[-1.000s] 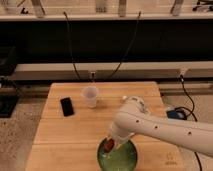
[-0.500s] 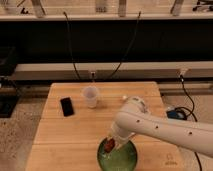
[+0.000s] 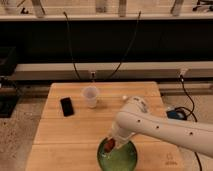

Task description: Place the pepper in the ceramic bowl

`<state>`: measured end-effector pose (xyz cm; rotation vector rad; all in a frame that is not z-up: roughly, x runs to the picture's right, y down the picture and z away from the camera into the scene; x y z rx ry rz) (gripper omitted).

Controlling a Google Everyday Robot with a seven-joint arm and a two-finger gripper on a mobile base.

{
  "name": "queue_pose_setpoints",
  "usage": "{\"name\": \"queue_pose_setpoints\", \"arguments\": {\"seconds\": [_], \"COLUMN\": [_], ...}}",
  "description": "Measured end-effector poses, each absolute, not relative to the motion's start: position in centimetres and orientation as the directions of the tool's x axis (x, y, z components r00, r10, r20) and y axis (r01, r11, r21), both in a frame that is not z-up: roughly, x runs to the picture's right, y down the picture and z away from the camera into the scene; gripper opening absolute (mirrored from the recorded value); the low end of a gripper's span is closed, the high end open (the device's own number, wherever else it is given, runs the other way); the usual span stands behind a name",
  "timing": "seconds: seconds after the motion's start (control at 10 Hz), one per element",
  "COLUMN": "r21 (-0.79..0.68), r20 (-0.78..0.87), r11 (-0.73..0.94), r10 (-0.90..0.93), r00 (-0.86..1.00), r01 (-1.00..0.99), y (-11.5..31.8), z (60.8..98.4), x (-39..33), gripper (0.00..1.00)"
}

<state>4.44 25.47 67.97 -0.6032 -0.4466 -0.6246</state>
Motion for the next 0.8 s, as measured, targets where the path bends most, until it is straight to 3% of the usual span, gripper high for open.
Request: {"name": "queue_pose_setpoints", "arguments": {"seconds": [0.8], "r21": [-0.389], "r20": [0.552], "r11": [0.653], "r10": [-0.4], "r00": [0.732], "r01": [0.65], "y": [25.66], "z": [67.93], "x": [4.73], "gripper": [0.8]}}
